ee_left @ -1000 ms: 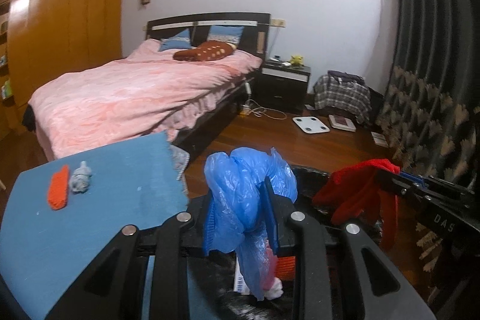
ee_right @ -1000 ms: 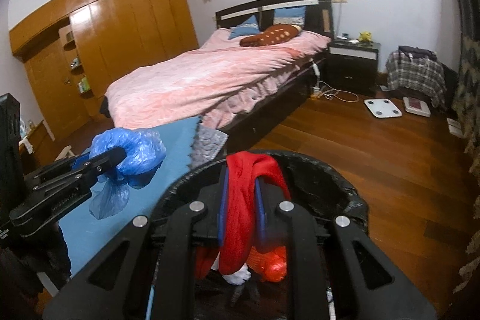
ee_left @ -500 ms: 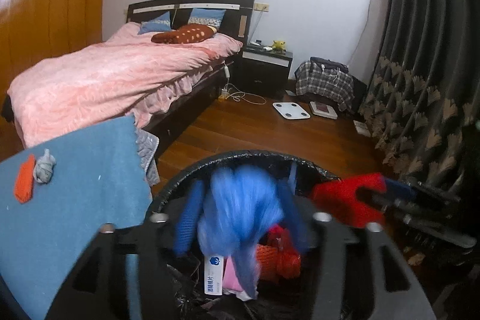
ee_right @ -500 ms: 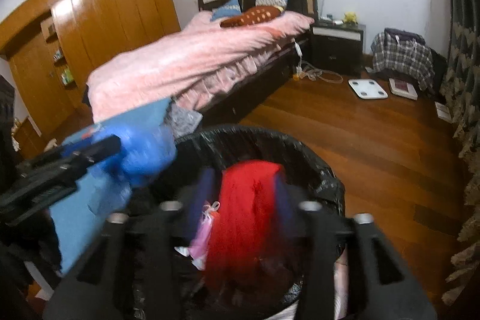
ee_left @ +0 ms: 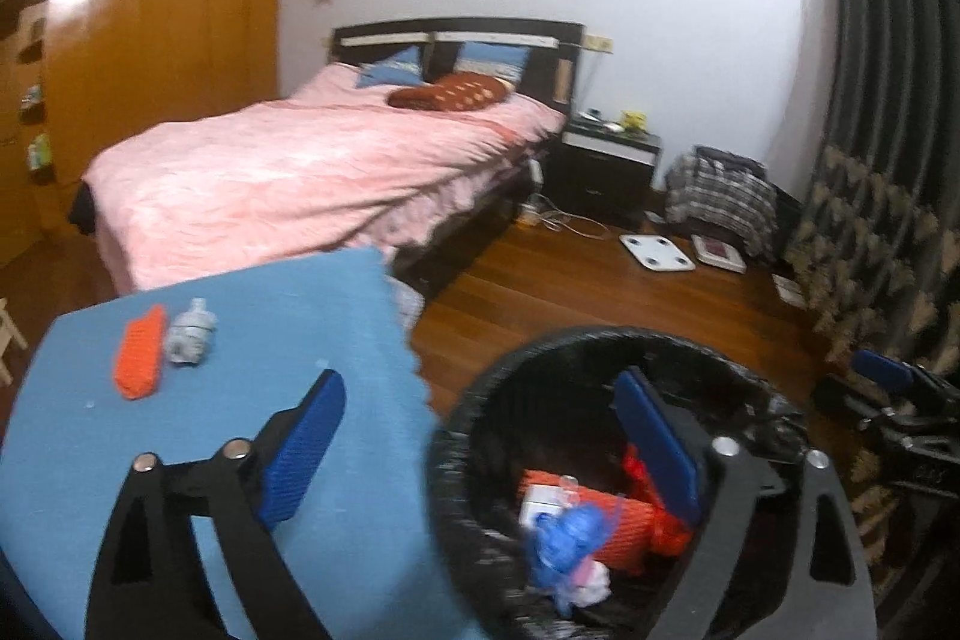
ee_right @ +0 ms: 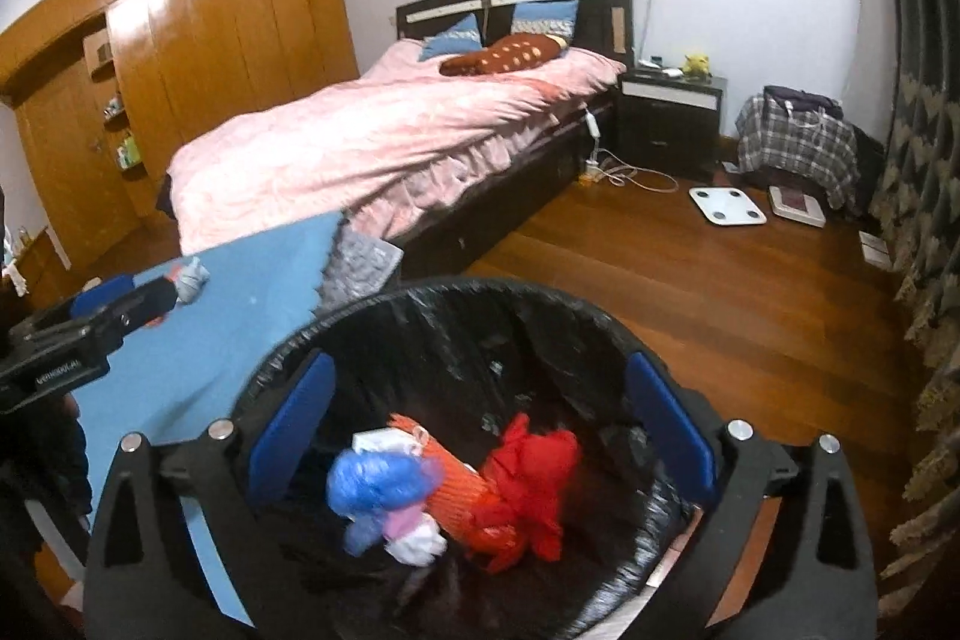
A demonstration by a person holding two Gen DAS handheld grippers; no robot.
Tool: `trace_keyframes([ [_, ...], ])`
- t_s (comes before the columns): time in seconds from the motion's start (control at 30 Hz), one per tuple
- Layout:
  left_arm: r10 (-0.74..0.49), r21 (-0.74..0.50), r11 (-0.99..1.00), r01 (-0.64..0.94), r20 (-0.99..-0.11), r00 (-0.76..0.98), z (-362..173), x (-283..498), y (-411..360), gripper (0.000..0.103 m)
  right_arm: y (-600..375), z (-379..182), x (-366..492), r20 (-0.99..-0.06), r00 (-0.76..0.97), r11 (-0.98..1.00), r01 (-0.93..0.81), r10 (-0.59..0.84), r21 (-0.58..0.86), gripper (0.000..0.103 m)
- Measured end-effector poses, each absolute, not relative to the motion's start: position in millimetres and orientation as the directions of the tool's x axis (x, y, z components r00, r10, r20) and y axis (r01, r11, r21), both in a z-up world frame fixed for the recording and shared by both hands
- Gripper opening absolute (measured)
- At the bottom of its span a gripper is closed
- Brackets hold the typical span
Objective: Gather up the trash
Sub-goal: 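Move both open tools away from the bin toward the orange pad and grey sock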
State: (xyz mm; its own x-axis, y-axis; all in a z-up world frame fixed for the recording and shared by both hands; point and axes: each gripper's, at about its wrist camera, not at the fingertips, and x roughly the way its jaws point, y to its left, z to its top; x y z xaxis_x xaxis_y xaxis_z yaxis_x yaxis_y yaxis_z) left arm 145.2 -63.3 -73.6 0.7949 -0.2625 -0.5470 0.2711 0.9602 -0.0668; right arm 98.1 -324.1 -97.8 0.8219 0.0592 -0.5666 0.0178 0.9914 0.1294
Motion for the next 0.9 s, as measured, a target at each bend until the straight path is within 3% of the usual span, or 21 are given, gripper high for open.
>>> trace_keyframes([
  [0.2, -0.17, -0.059, 0.985, 0.164, -0.53, 0.831, -67.6, 146.7, -19.0, 0.097, -290.5, -88.1, 118.6, -0.551, 0.827, 0.989, -0.033, 0.108, 0.144, 0.098],
  [0.9, 0.173, 0.042, 0.983, -0.181, -0.562, 0.809, -116.6, 217.0, 155.3, 0.096, -119.5, -108.5, 251.8, -0.55, 0.781, 0.955, -0.256, 0.296, 0.152, 0.098],
])
